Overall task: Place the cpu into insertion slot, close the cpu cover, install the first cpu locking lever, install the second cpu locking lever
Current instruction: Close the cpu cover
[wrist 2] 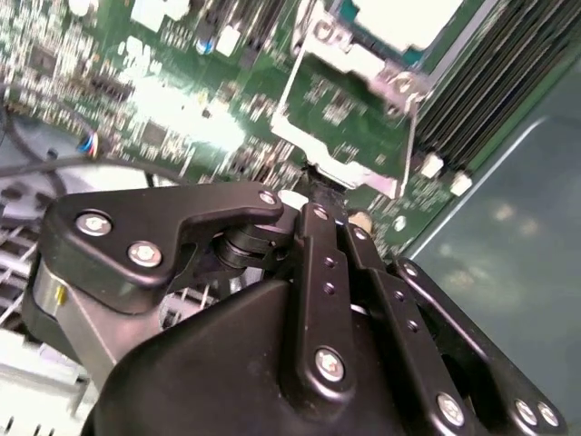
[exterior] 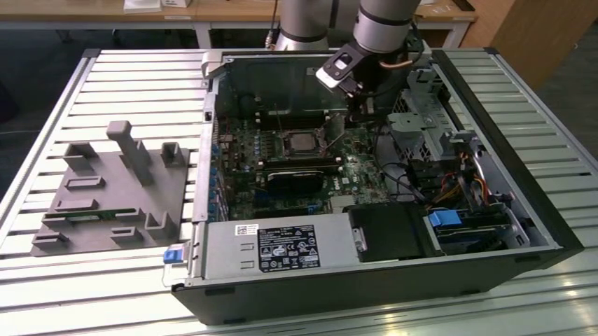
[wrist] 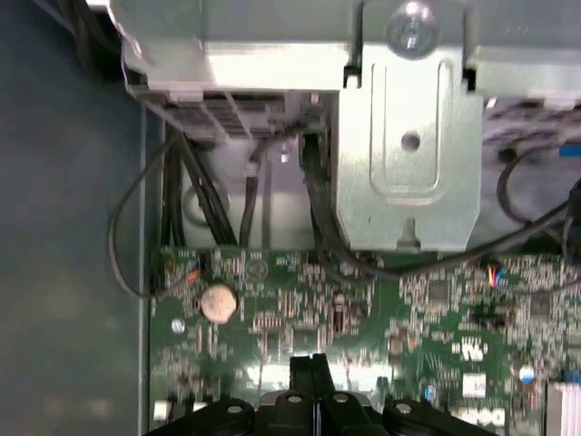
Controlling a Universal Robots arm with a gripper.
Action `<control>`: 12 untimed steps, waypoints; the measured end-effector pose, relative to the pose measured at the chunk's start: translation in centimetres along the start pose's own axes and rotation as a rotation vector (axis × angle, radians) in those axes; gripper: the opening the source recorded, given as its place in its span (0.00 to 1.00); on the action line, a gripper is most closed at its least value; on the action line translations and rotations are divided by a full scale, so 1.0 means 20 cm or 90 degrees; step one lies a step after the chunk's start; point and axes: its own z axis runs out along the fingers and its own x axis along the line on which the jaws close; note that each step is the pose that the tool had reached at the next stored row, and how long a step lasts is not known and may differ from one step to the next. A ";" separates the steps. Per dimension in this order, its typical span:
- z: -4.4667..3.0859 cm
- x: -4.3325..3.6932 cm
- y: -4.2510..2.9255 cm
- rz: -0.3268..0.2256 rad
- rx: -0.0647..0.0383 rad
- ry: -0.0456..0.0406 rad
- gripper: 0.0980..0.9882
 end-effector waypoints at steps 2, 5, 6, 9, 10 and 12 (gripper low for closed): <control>0.000 0.000 0.001 0.000 0.008 0.0000 0.00; 0.000 0.000 0.001 0.000 0.008 0.0000 0.00; 0.000 0.000 0.000 0.000 0.008 0.0000 0.00; 0.001 0.000 -0.017 0.000 0.007 0.0001 0.00; 0.002 0.000 -0.029 0.000 0.006 0.0000 0.00; 0.003 0.000 -0.059 0.000 0.004 0.0000 0.00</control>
